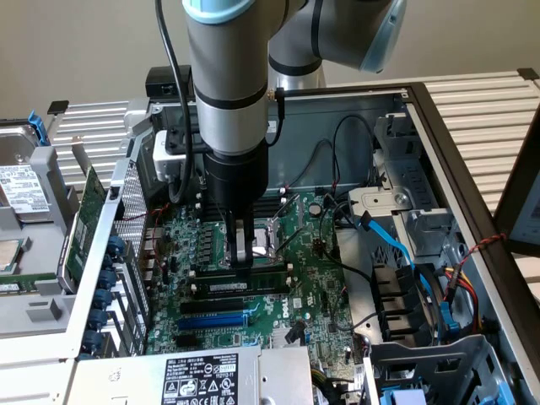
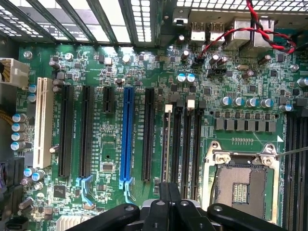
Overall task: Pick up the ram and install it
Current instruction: 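Press down the ram until it locks into place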
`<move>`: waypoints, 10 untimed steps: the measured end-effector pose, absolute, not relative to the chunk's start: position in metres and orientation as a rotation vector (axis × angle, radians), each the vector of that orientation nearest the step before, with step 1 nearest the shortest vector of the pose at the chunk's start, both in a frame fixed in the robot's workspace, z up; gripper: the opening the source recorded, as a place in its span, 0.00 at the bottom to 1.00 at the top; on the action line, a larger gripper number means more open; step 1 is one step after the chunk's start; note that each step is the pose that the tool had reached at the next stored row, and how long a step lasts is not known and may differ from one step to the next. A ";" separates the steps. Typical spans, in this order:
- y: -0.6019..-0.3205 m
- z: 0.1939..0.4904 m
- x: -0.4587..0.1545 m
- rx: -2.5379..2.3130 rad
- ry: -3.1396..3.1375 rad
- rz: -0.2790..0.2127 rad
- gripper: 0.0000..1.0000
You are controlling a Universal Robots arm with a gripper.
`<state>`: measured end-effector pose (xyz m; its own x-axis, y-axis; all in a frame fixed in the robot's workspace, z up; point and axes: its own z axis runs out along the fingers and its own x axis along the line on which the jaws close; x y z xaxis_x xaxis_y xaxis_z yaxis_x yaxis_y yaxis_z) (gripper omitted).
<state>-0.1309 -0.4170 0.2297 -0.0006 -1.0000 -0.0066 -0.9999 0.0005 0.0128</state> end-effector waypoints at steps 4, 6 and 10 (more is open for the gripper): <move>-0.417 0.245 -0.131 2.216 -2.217 -0.022 0.11; -0.417 0.247 -0.131 2.216 -2.217 -0.022 0.11; -0.417 0.247 -0.131 2.216 -2.217 -0.022 0.11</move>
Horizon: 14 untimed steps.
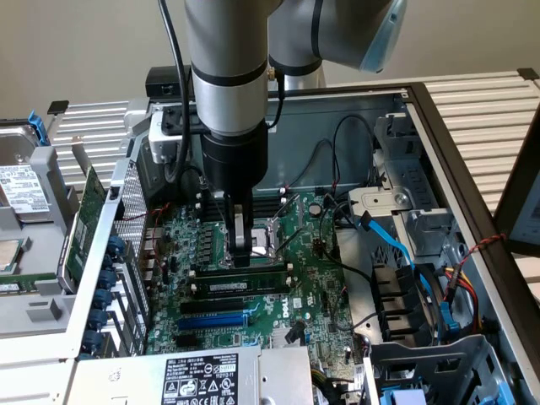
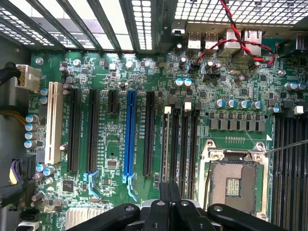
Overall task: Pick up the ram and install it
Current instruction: 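Press down the ram until it locks into place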
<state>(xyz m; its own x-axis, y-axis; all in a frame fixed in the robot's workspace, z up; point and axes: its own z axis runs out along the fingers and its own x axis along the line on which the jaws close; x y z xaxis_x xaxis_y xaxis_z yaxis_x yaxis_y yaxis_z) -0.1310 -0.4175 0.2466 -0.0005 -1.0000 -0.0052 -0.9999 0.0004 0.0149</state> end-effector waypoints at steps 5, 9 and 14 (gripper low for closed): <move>-0.417 0.247 -0.131 2.213 -2.219 -0.023 0.11; -0.417 0.247 -0.131 2.168 -2.264 -0.023 0.11; -0.417 0.247 -0.131 2.079 -2.346 -0.024 0.11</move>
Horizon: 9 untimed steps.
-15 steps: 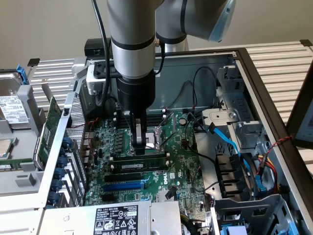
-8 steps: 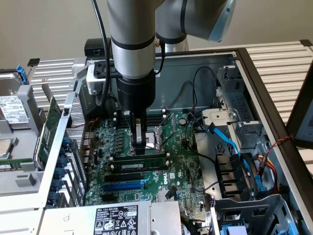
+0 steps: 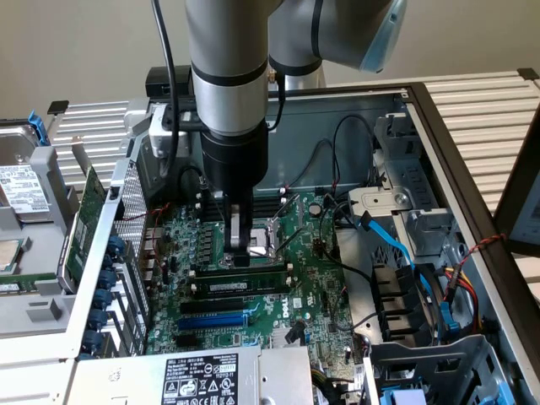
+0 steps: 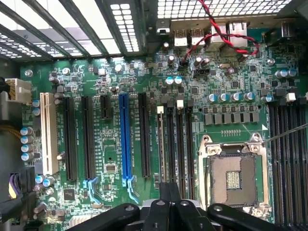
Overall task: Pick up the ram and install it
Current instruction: 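Press down the ram until it locks into place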
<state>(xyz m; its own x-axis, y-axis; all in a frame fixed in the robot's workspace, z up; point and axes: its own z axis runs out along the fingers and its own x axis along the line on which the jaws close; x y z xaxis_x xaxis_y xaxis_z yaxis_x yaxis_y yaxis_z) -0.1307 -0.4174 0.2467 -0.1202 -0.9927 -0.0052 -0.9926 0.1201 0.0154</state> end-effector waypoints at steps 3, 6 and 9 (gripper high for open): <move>-0.417 0.247 -0.131 2.030 -2.390 -0.025 0.11; -0.417 0.247 -0.131 1.979 -2.434 -0.025 0.11; -0.417 0.247 -0.131 1.922 -2.479 -0.026 0.11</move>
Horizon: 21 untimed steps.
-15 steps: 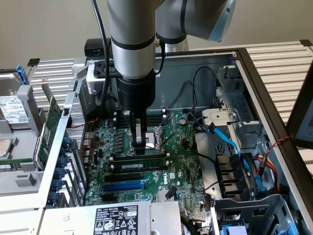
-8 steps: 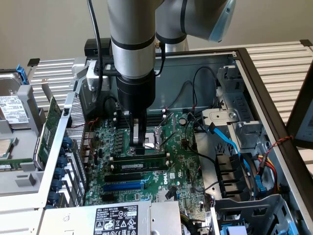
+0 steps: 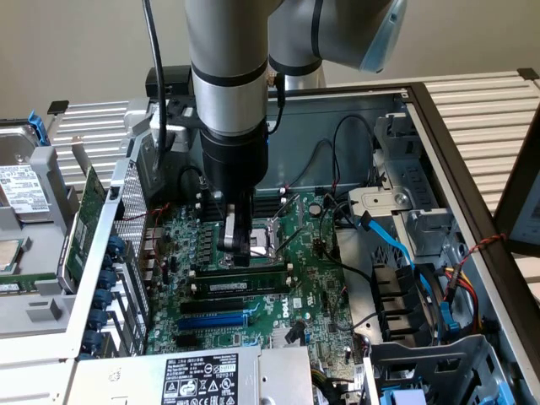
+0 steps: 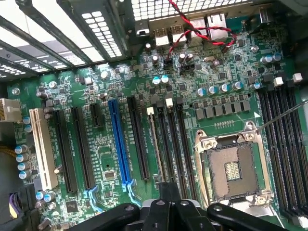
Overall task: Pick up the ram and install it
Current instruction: 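Press down the ram until it locks into place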
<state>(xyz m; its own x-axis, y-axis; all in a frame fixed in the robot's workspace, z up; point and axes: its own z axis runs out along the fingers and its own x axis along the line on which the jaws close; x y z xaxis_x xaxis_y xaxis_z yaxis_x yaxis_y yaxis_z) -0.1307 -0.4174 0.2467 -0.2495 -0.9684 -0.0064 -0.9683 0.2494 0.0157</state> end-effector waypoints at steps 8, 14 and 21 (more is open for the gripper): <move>-0.417 0.247 -0.131 1.776 -2.587 -0.026 0.11; -0.417 0.246 -0.131 1.662 -2.662 -0.026 0.11; -0.417 0.246 -0.131 1.526 -2.743 -0.026 0.11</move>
<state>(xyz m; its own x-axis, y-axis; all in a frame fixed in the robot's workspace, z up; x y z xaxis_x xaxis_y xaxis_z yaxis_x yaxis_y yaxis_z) -0.1307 -0.4174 0.2464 -0.5272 -0.8497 -0.0064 -0.8497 0.5271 0.0156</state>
